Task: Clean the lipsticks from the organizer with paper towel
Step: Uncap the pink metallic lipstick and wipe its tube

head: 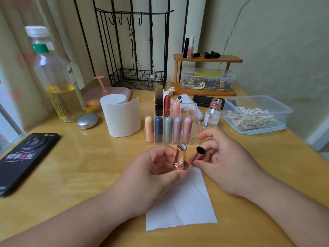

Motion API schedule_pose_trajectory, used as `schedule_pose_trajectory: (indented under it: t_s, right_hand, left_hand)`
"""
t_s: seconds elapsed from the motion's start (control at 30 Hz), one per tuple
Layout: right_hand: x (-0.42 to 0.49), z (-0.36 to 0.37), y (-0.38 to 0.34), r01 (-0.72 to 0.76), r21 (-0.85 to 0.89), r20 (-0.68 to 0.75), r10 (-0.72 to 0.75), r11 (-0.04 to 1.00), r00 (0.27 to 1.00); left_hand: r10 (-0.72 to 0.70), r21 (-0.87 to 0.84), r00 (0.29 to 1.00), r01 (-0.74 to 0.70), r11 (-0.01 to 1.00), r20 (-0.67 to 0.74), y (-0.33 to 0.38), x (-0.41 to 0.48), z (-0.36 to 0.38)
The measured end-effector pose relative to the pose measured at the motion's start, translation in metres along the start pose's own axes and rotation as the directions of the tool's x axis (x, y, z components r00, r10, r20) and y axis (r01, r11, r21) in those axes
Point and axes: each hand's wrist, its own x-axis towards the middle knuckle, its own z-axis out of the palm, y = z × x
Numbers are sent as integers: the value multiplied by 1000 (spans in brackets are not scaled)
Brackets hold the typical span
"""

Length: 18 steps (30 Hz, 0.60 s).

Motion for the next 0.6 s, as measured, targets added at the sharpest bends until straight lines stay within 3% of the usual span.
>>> schedule_pose_trajectory:
  t_s: [0.23, 0.4, 0.5, 0.6]
  right_hand:
    - [3, 6, 7, 34, 5, -3, -34, 999, 999]
    - [1, 0, 5, 53, 38, -30, -52, 998, 998]
    - [-4, -1, 4, 66, 9, 83, -67, 998, 994]
    - [-6, 1, 5, 67, -33, 146, -62, 997, 987]
  left_hand:
    - [-105, 108, 991, 113, 988, -76, 0, 3, -4]
    - [-52, 82, 987, 65, 995, -149, 6, 3, -1]
    - [-69, 45, 962, 84, 996, -265, 5, 9, -5]
    - [-123, 123, 954, 162, 979, -273, 5, 12, -7]
